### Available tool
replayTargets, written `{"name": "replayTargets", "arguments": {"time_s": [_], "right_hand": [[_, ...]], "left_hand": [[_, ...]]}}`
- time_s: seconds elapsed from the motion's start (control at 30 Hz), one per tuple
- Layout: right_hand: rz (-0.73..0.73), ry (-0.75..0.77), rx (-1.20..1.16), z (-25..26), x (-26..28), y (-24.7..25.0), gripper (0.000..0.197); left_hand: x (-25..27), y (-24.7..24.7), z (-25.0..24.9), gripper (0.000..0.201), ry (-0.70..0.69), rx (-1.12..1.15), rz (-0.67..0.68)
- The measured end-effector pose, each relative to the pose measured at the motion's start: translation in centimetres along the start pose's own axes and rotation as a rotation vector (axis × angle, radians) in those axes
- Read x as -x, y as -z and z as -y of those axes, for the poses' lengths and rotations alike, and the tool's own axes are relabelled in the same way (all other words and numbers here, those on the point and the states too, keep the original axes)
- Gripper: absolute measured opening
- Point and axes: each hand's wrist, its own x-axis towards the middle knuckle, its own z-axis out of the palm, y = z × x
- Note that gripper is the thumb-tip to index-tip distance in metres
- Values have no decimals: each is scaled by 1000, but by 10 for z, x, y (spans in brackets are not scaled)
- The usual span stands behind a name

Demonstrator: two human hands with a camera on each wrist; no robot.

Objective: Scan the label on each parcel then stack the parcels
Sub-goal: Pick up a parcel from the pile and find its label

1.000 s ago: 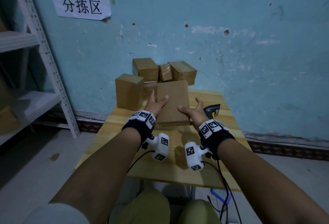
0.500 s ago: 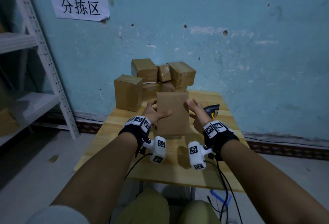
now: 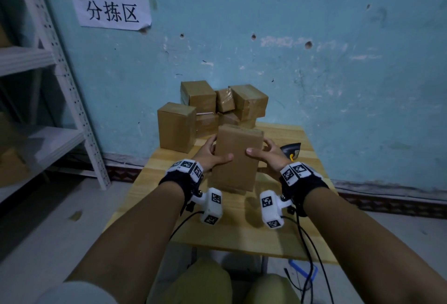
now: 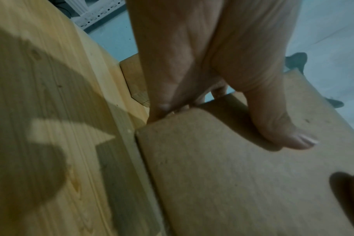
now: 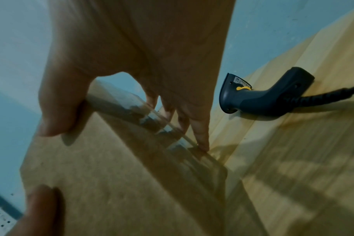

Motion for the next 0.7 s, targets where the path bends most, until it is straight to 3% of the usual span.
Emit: {"name": "replayTargets", "arguments": {"time_s": [0.13,0.3,0.4,0.57,0.7], "right_hand": [[-38,61,8,1,2,-1,81],[-188,61,22,1,-3,-11,93],[-249,71,30,1,-6,-20,97],[-339,58,95,-2,-9,-29,103],[-237,47,60,-1,-7,-23,82]], "left_hand": [[-3,-2,7,113,-70,-112,-16],[-1,-22,13,143,-123,-294,-163],[-2,-33,16,147,-111,-450,-212],[-2,-41,11,135,-62,-453,-226],[-5,-26,8,124,-34,-316,-203]]}}
